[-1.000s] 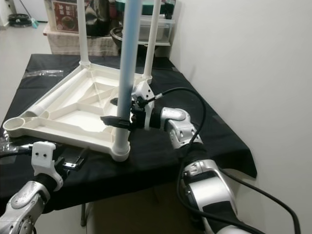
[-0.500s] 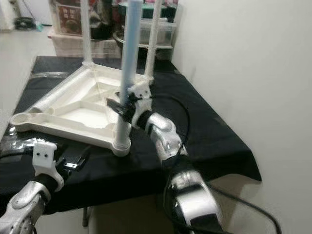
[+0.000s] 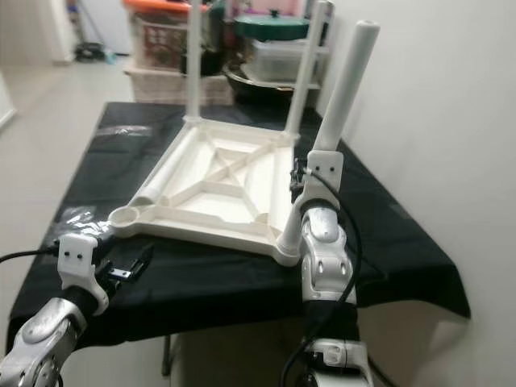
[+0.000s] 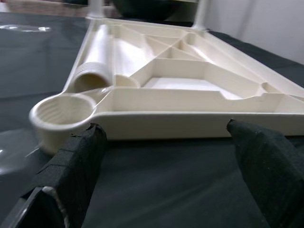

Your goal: Building children table

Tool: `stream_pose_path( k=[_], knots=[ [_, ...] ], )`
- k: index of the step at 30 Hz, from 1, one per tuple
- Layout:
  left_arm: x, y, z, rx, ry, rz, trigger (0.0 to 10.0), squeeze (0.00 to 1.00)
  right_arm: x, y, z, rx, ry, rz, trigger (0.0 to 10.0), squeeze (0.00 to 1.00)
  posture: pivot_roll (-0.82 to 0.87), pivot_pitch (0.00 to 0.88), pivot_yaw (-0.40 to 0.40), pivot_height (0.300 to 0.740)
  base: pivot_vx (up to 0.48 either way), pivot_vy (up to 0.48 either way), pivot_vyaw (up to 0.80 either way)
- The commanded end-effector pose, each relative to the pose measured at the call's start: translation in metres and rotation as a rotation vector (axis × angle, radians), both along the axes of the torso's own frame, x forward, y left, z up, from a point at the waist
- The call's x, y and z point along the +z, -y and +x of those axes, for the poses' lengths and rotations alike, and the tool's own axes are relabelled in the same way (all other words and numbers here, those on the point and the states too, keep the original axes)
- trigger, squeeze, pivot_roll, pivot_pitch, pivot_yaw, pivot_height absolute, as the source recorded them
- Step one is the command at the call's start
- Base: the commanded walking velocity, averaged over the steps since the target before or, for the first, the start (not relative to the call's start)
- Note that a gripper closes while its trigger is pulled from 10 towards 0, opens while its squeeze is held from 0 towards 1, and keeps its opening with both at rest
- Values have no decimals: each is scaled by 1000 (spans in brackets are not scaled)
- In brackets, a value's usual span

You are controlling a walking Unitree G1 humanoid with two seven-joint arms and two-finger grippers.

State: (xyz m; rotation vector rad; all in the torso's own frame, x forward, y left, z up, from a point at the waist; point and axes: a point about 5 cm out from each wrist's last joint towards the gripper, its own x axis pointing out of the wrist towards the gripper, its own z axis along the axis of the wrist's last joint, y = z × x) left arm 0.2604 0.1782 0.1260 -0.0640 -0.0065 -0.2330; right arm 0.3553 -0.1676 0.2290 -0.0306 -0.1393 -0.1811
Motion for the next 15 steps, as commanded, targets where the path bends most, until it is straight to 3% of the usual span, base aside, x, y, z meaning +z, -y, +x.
stream_pose_path(
  k=[1, 4, 7, 8, 10, 11, 13, 14, 15],
  knots=[
    [-5, 0, -1, 0, -23, 8, 10000, 0, 6, -1, 4, 1, -6, 16, 10000, 0, 44, 0, -113, 740, 0, 0, 0],
    [-5, -1, -3, 5, -22, 9, 10000, 0, 18, -5, 8, 31, 7, 31, 10000, 0, 51, 0, -117, 740, 0, 0, 0],
    [-6, -3, -4, 12, -22, 11, 10000, 0, 38, -18, 16, 223, 70, 21, 10000, 0, 56, 0, -120, 740, 0, 0, 0],
    [-6, -3, -4, 12, -22, 11, 10000, 0, 38, -18, 16, 223, 70, 21, 10000, 0, 56, 0, -120, 740, 0, 0, 0],
    [-6, -3, -3, 13, -23, 13, 10000, 0, 42, -36, 22, 524, 55, -4, 10000, 0, 60, 0, -121, 740, 0, 0, 0],
    [-6, -3, -3, 13, -23, 13, 10000, 0, 42, -36, 22, 524, 55, -4, 10000, 0, 60, 0, -121, 740, 0, 0, 0],
    [-6, -3, -1, 11, -21, 14, 10000, 0, 31, -53, 16, 918, 18, -104, 10000, 0, 62, 0, -121, 740, 0, 0, 0],
    [-6, -3, -1, 11, -21, 14, 10000, 0, 31, -53, 16, 918, 18, -104, 10000, 0, 62, 0, -121, 740, 0, 0, 0],
    [-5, -2, 0, 8, -19, 16, 10000, 0, 16, -59, 11, 1094, -34, -177, 10000, 0, 68, 0, -124, 740, 0, 0, 0]
  ],
)
